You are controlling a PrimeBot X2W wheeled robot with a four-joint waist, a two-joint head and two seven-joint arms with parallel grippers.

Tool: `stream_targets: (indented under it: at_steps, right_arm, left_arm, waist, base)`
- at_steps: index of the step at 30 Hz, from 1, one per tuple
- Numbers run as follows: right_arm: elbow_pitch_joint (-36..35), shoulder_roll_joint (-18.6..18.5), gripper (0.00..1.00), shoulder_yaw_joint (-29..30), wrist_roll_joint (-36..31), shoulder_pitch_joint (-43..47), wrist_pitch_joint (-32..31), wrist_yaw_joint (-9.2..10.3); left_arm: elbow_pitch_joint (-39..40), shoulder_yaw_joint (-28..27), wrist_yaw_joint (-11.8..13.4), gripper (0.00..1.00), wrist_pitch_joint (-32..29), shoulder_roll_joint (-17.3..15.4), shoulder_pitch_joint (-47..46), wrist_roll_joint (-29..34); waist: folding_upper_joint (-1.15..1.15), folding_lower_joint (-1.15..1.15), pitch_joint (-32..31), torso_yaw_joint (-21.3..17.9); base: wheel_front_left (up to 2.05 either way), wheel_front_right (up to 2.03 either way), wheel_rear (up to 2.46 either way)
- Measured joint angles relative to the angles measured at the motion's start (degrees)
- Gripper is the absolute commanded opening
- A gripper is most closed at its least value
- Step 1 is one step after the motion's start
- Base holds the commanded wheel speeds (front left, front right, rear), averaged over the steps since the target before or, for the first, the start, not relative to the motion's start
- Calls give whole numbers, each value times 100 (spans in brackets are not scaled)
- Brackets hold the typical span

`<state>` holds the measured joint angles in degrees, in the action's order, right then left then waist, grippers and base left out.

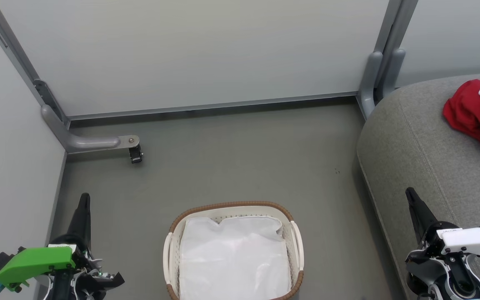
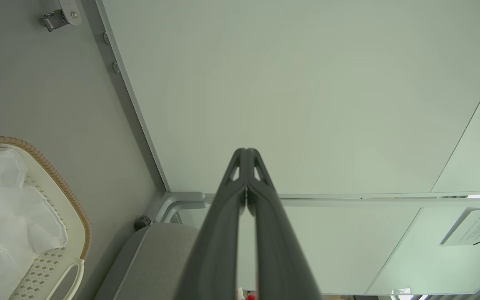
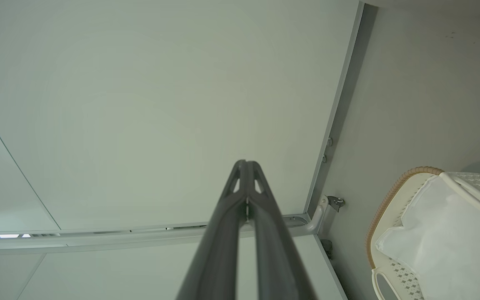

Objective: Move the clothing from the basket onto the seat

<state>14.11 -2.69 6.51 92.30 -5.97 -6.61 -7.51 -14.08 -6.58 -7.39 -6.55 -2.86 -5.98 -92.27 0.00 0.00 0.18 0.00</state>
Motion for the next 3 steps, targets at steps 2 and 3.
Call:
stream_targets:
  at_steps: [2,3]
  right_arm:
    - [0,0,0,0,0,0,0,0]
    - [0,0,0,0,0,0,0,0]
  left_arm:
    - [0,0,0,0,0,0,0,0]
    - [0,0,0,0,0,0,0,0]
  waist:
    - [0,0,0,0]
    - [0,0,0,0]
  base:
    - [0,0,0]
    - [0,0,0]
